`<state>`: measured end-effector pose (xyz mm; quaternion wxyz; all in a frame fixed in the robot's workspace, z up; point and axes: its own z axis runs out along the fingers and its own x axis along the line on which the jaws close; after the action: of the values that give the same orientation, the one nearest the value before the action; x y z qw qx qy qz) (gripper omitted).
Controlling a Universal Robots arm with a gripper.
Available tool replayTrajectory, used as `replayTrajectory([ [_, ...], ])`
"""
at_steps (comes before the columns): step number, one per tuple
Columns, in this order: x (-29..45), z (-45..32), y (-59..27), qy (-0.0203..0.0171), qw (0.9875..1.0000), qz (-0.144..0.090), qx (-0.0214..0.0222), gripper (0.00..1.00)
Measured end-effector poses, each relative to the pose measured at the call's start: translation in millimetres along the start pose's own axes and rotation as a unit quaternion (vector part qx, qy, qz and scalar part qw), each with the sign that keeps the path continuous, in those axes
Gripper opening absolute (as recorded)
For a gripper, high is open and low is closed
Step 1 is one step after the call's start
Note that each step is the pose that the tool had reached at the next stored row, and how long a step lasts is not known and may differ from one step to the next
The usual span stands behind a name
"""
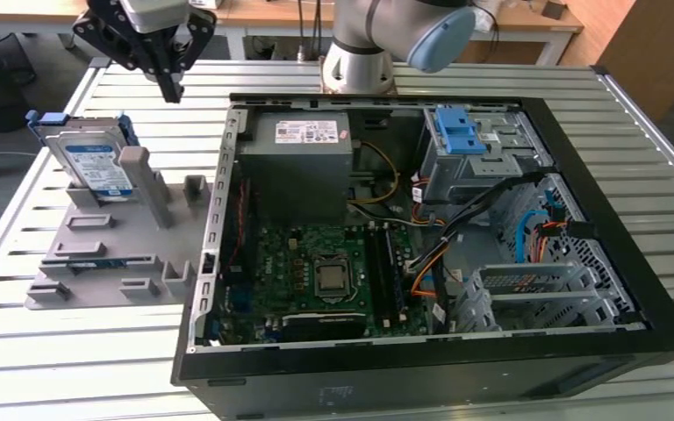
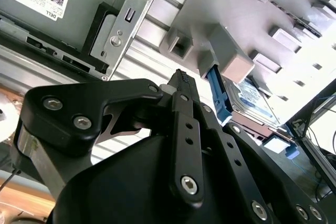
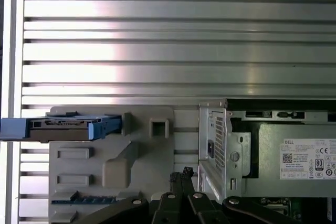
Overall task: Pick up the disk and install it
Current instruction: 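Reach for the disk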
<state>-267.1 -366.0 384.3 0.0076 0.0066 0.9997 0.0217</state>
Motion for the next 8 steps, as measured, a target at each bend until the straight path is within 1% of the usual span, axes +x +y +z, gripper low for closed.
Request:
replayTrajectory([
  [8, 11.5, 0.6, 4.1, 0.0000, 1.0000, 0.000, 0.0000, 0.11],
])
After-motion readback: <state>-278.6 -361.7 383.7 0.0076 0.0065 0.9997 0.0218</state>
